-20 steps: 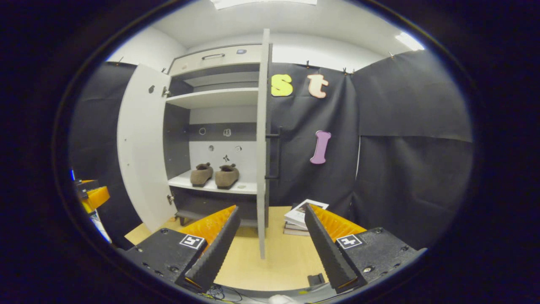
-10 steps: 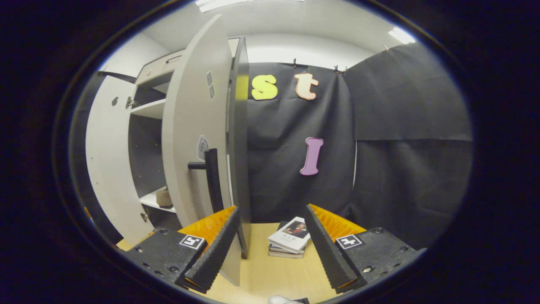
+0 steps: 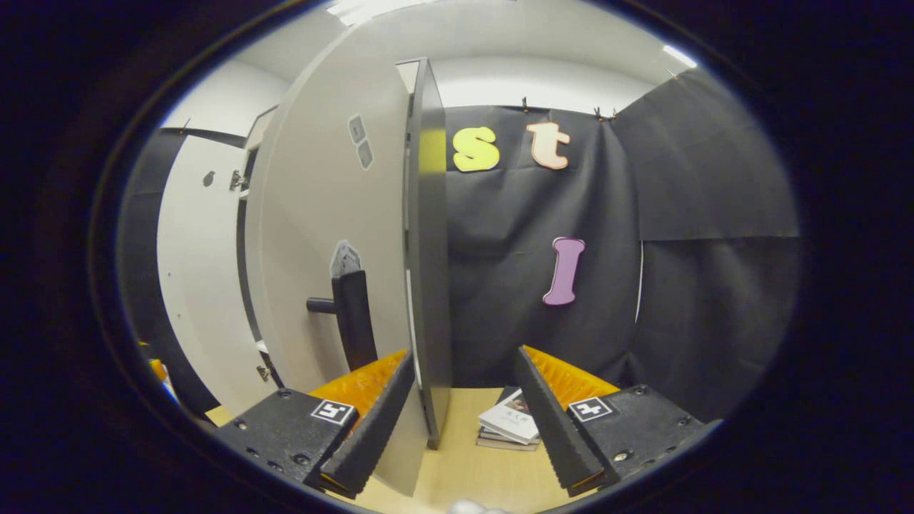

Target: Grab one shoe with the right hand and put it into the shoe cabinet, grab the other shoe with the left hand and put it into the shoe cabinet; then close the right door with the right hand and the left door with the left hand.

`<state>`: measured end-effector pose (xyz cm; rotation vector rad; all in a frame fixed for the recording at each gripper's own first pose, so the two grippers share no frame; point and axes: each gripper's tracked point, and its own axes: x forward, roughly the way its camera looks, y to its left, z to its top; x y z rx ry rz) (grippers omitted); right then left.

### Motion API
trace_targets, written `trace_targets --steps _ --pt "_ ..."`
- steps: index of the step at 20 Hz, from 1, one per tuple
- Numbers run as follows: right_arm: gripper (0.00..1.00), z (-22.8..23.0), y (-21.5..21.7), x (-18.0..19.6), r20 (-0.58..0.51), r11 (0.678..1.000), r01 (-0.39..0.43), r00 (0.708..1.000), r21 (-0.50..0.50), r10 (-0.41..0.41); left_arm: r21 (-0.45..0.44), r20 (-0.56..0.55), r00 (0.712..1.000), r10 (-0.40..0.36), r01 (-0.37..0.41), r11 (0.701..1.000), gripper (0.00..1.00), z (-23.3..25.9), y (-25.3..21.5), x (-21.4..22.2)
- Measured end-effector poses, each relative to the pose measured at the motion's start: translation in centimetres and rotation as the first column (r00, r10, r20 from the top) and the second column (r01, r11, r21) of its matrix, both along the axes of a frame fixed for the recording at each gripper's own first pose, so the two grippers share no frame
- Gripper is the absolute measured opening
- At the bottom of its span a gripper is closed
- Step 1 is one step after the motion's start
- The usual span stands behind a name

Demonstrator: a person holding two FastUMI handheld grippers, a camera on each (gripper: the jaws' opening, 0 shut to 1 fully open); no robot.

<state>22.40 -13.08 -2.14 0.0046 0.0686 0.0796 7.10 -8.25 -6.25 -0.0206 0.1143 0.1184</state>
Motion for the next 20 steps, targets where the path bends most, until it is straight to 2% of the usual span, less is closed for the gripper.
trace_targets --steps 1,2,5,15,18,19,20 --pt "0.9 0.0 0.2 -0.1 -0.002 1.0 0.0 1.0 -0.006 0.0 0.0 -0.002 1.0 -0.004 0.004 1.0 0.96 -0.1 0.0 0.1" --pt "0.94 0.1 0.5 -0.1 0.001 1.0 0.003 1.0 -0.001 -0.003 0.003 0.0 1.0 -0.009 0.009 1.0 0.96 -0.1 0.1 0.4" --pt "0.94 -0.2 2.1 -0.5 -0.008 1.0 0.005 1.0 0.003 -0.005 -0.003 0.006 1.0 -0.028 0.028 1.0 0.96 -0.2 0.9 0.8" --pt "0.94 -0.8 12.0 0.3 0.008 1.0 -0.01 1.0 0.002 0.01 -0.014 -0.007 0.997 -0.077 0.077 0.997 0.96 -0.8 5.7 0.5" --pt "0.94 -2.0 15.3 1.2 -0.011 0.999 -0.048 0.999 -0.008 0.047 -0.018 -0.009 0.996 -0.088 0.088 0.996 0.96 -1.1 6.8 0.1" --pt "0.91 -2.6 16.4 1.3 -0.027 0.998 -0.063 0.998 -0.003 0.063 -0.02 -0.011 0.996 -0.092 0.092 0.996 0.96 -1.2 7.2 0.0" --pt "0.95 -2.8 17.1 1.2 -0.029 0.998 -0.068 0.997 0.007 0.068 -0.018 -0.011 0.996 -0.093 0.093 0.995 0.97 -1.3 7.6 -0.1"
